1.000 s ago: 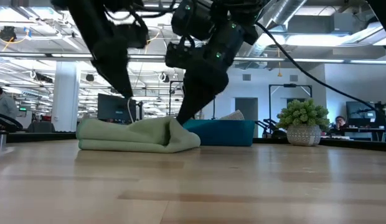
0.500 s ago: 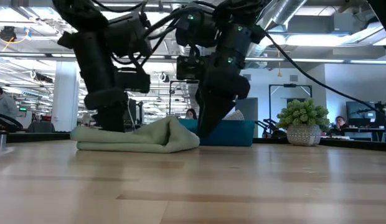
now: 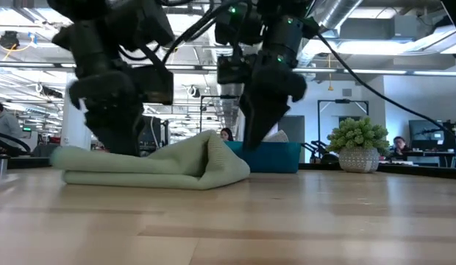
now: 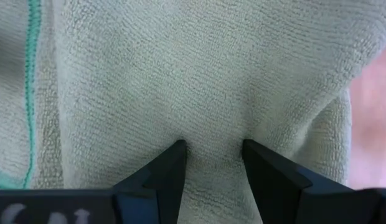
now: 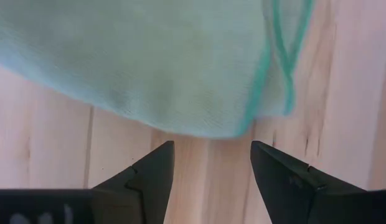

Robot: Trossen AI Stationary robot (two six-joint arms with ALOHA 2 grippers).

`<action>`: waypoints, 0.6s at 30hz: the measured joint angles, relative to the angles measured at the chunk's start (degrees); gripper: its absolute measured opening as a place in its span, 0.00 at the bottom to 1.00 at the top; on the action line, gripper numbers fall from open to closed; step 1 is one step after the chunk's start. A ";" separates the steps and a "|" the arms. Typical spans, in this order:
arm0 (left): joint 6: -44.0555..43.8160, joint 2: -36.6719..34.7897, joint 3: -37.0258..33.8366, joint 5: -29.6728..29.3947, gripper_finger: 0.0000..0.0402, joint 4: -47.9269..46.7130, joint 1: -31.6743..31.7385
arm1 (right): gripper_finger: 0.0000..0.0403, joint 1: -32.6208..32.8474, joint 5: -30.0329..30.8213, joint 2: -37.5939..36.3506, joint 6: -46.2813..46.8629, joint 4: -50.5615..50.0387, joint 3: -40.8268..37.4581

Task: Fold microfiber towels
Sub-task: Put the green microfiber cloth in the blue bin

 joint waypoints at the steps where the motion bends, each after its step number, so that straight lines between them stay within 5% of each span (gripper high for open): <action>1: -0.77 0.00 0.02 0.20 0.39 0.02 -0.87 | 0.58 0.00 0.04 -0.15 0.00 -0.51 -0.17; 9: -2.58 -1.39 2.94 0.43 0.39 -3.90 -2.95 | 0.58 -0.57 0.17 -0.63 0.47 2.67 -0.19; 18: -1.71 -5.34 9.62 -3.57 0.39 -19.55 -2.94 | 0.58 -4.96 -3.01 -0.01 3.16 8.61 -0.12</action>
